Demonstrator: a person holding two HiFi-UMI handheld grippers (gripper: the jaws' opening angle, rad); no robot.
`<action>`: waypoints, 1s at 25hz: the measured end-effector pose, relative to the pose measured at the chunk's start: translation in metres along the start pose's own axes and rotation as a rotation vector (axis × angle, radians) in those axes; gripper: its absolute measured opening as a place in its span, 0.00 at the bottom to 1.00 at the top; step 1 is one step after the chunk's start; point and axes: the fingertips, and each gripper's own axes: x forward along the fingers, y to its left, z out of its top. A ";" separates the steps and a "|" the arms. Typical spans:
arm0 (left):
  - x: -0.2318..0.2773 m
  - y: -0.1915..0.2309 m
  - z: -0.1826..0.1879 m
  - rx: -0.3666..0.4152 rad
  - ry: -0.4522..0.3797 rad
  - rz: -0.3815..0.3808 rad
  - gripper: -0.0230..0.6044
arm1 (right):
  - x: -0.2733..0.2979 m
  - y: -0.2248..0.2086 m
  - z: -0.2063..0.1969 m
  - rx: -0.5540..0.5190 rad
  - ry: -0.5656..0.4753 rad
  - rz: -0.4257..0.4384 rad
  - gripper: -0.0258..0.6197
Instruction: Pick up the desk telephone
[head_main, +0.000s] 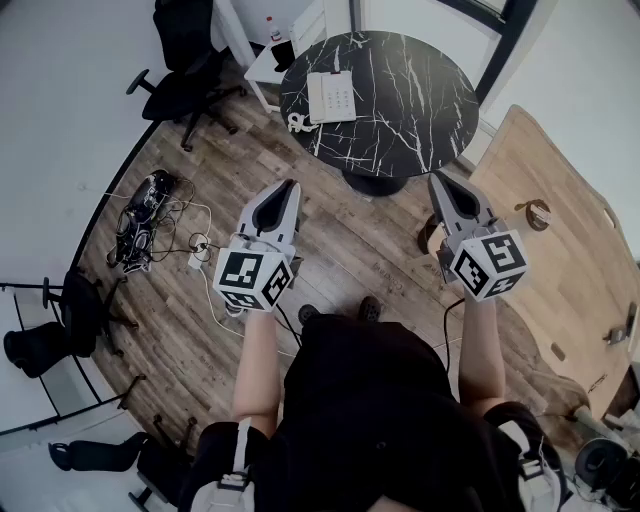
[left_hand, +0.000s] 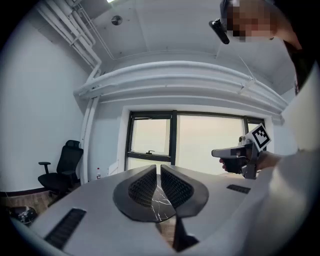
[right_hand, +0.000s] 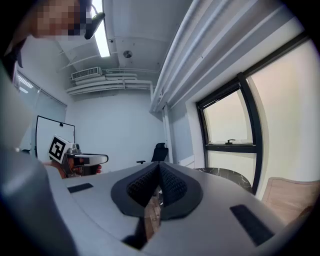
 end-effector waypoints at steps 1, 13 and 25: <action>-0.001 -0.001 0.000 0.002 0.001 0.002 0.10 | -0.001 0.000 0.000 0.000 0.000 -0.001 0.09; -0.010 -0.004 -0.004 0.006 0.019 0.036 0.09 | -0.003 0.014 -0.003 -0.054 0.010 0.058 0.09; -0.005 0.030 -0.032 -0.031 0.082 0.048 0.09 | 0.037 0.013 -0.033 0.002 0.058 0.015 0.09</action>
